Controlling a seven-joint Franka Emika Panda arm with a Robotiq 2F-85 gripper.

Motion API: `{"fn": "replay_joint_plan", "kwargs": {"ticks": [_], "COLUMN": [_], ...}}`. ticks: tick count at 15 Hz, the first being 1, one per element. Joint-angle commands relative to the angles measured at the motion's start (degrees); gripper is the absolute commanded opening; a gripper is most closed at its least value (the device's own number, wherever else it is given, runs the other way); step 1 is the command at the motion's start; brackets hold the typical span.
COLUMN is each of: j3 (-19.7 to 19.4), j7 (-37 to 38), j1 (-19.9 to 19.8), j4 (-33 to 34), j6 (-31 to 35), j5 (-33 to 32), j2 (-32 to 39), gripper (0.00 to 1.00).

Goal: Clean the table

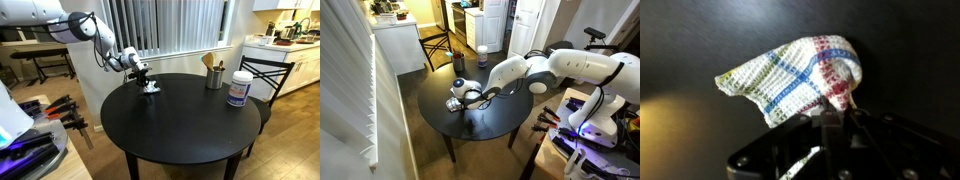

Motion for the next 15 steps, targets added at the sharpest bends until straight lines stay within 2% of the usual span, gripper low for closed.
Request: {"fn": "replay_joint_plan", "kwargs": {"ticks": [1, 4, 8, 15], "j3": [-3.0, -5.5, -6.7, -5.9], "j7": [3.3, 5.9, 9.5, 12.9], "j1": [-5.3, -10.2, -14.5, -16.7], "j4": [-2.5, -3.6, -3.6, -2.3], "j6": [-2.8, -4.4, -8.0, -10.0], "j5": [0.2, 0.1, 0.7, 1.4], "j2": [0.0, 0.0, -0.1, -0.2], "gripper": [0.02, 0.02, 0.02, 0.02]}}
